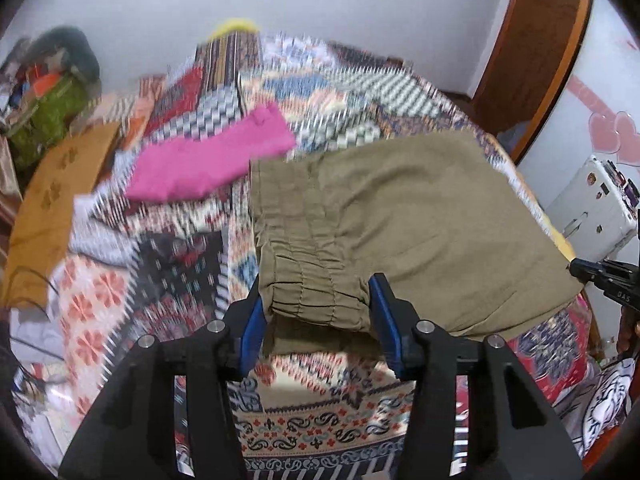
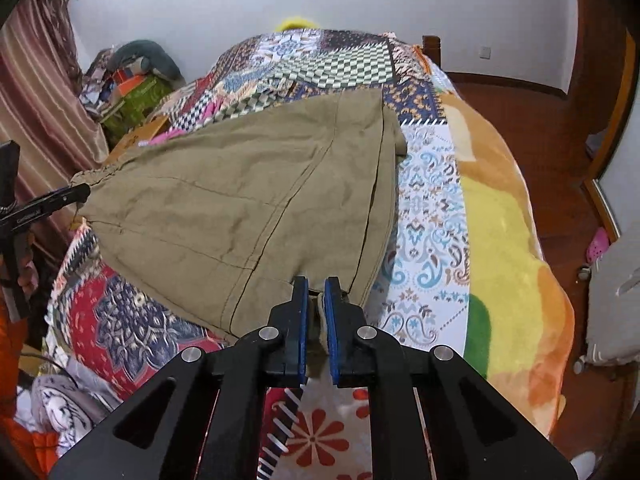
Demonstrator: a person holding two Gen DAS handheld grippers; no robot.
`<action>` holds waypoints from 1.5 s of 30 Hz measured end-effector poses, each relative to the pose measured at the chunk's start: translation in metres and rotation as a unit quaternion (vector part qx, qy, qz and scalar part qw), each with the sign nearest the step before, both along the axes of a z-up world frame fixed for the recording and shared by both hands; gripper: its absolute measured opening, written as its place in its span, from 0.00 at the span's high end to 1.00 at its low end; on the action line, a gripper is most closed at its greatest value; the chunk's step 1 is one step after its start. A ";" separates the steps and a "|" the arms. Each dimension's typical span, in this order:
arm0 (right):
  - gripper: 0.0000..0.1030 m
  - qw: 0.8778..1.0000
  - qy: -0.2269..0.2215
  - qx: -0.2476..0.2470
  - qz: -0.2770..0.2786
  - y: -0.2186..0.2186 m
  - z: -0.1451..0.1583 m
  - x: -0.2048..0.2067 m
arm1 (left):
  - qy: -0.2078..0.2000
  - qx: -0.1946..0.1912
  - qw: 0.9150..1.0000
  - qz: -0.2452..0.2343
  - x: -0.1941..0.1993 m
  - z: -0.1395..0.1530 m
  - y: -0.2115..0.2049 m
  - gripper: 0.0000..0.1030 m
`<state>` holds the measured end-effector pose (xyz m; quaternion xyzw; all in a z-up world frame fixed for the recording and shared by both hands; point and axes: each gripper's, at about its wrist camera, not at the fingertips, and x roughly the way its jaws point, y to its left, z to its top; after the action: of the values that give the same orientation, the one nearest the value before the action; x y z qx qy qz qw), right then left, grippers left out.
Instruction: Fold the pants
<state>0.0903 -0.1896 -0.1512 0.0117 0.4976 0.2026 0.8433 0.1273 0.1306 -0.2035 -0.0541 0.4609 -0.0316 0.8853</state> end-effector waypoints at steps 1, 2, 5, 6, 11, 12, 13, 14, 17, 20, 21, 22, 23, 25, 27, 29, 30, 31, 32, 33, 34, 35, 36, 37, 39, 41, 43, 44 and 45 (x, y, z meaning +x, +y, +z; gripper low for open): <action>0.93 1.000 0.007 -0.001 0.002 0.000 -0.004 0.000 | 0.011 -0.008 1.000 0.003 0.000 -0.009 0.002 0.52; 0.93 1.000 0.011 -0.002 0.002 0.001 -0.007 0.000 | 0.018 -0.015 1.000 0.004 -0.001 -0.016 0.003 0.52; 0.93 1.000 0.022 -0.006 0.006 0.003 -0.014 0.001 | 0.020 -0.027 0.999 0.009 -0.008 -0.028 0.006 0.51; 0.93 1.000 0.026 -0.007 0.007 0.003 -0.017 0.001 | 0.017 -0.026 0.999 0.010 -0.010 -0.029 0.006 0.49; 0.91 0.999 0.031 -0.017 0.013 0.005 -0.023 0.001 | 0.015 -0.020 1.000 0.016 -0.011 -0.038 0.007 0.39; 0.89 0.999 0.032 -0.017 0.015 0.005 -0.023 0.001 | 0.014 -0.023 0.999 0.017 -0.012 -0.037 0.008 0.39; 0.89 0.999 0.032 -0.017 0.014 0.005 -0.022 0.001 | 0.014 -0.022 0.999 0.019 -0.013 -0.036 0.009 0.38; 0.89 0.999 0.033 -0.019 0.013 0.004 -0.022 0.001 | 0.013 -0.017 1.000 0.022 -0.014 -0.033 0.009 0.35; 0.85 0.999 0.039 -0.025 0.003 0.001 -0.016 0.005 | 0.008 -0.002 1.000 0.022 -0.012 -0.022 0.008 0.34; 0.74 0.999 0.030 -0.026 -0.005 -0.001 -0.008 0.010 | -0.004 0.012 1.000 0.021 -0.009 -0.006 0.008 0.34; 0.68 0.999 0.021 -0.028 -0.008 -0.001 -0.003 0.011 | -0.009 0.019 1.000 0.023 -0.008 0.000 0.008 0.34; 0.63 1.000 0.010 -0.028 -0.009 -0.001 0.003 0.014 | -0.014 0.025 0.999 0.027 -0.006 0.006 0.009 0.34; 0.63 1.000 0.000 -0.029 -0.010 0.000 0.007 0.016 | -0.018 0.027 0.999 0.030 -0.003 0.011 0.010 0.34; 0.63 0.999 -0.015 -0.031 -0.008 0.002 0.015 0.023 | -0.028 0.024 0.999 0.034 0.005 0.022 0.014 0.32; 0.62 0.999 -0.031 -0.031 -0.004 0.007 0.023 0.033 | -0.036 0.025 0.998 0.044 0.016 0.030 0.018 0.27; 0.62 0.999 -0.043 -0.033 -0.004 0.010 0.029 0.044 | -0.040 0.030 0.997 0.052 0.029 0.033 0.022 0.27; 0.62 0.998 -0.050 -0.032 -0.004 0.012 0.031 0.052 | -0.038 0.030 0.997 0.056 0.037 0.034 0.025 0.27; 0.62 0.998 -0.054 -0.032 -0.004 0.012 0.033 0.057 | -0.036 0.027 0.997 0.059 0.044 0.034 0.027 0.27; 0.62 0.998 -0.059 -0.031 -0.006 0.013 0.035 0.064 | -0.034 0.023 0.997 0.061 0.051 0.033 0.029 0.27; 0.62 0.997 -0.065 -0.031 -0.007 0.013 0.036 0.073 | -0.031 0.020 0.997 0.063 0.057 0.032 0.031 0.27; 0.62 0.997 -0.069 -0.032 -0.010 0.014 0.036 0.080 | -0.027 0.018 0.997 0.066 0.065 0.029 0.034 0.27; 0.62 0.997 -0.071 -0.033 -0.011 0.014 0.036 0.086 | -0.022 0.017 0.997 0.068 0.072 0.027 0.035 0.27; 0.62 0.997 -0.075 -0.035 -0.012 0.014 0.036 0.096 | -0.018 0.017 0.997 0.070 0.079 0.025 0.037 0.27; 0.62 0.996 -0.076 -0.036 -0.012 0.015 0.036 0.103 | -0.014 0.016 0.997 0.070 0.086 0.022 0.038 0.27; 0.62 0.996 -0.080 -0.042 -0.012 0.016 0.034 0.117 | -0.007 0.017 0.997 0.069 0.101 0.017 0.040 0.27; 0.61 0.996 -0.081 -0.047 -0.012 0.017 0.031 0.132 | 0.001 0.017 0.998 0.065 0.113 0.011 0.040 0.27; 0.59 0.995 -0.080 -0.050 -0.012 0.018 0.026 0.150 | 0.010 0.016 0.998 0.061 0.124 0.003 0.040 0.27; 0.57 0.995 -0.080 -0.052 -0.012 0.018 0.024 0.156 | 0.017 0.015 0.998 0.059 0.129 -0.001 0.041 0.27; 0.53 0.995 -0.079 -0.055 -0.013 0.019 0.020 0.164 | 0.025 0.013 0.998 0.057 0.133 -0.006 0.041 0.27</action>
<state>0.2540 -0.1707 -0.1312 -0.0440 0.4398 0.1639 0.8819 0.2606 0.1716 -0.2091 -0.0694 0.4794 0.0267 0.8744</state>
